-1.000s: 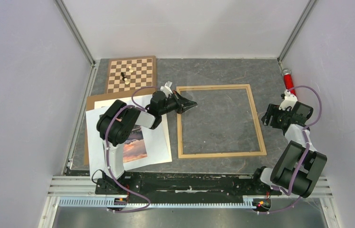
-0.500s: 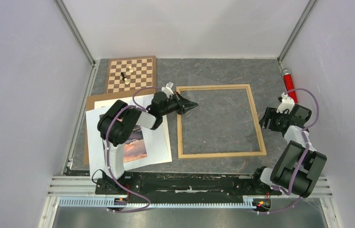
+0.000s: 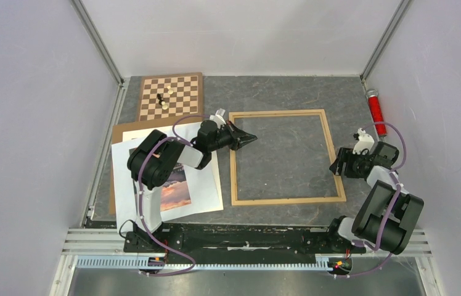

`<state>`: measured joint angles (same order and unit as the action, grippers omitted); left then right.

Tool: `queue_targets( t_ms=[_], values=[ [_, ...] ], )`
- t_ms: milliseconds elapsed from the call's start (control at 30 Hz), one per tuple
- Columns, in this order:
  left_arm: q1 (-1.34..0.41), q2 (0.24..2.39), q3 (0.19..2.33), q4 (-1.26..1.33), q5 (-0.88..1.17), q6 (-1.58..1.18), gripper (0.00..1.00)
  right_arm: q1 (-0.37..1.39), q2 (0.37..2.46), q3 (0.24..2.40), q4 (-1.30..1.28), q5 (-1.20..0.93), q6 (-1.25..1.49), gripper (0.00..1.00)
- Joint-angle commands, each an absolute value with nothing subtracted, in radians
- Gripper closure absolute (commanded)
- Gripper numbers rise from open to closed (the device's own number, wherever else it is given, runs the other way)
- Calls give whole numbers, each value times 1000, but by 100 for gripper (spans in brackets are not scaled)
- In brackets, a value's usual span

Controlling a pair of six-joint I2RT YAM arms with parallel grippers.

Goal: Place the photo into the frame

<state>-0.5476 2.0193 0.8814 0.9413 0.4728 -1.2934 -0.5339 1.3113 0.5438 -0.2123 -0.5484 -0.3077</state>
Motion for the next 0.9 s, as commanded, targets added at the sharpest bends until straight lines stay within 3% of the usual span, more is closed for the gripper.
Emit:
queue_targets(
  t_ms=[0,867],
  values=[
    [-554,2026,883,970,463,-1314,98,-537,1324,543,-207,-586,-331,31],
    [-480,1975,861,865,513,-1234,98,-425,1357,563,-232,-643,-356,33]
  ],
)
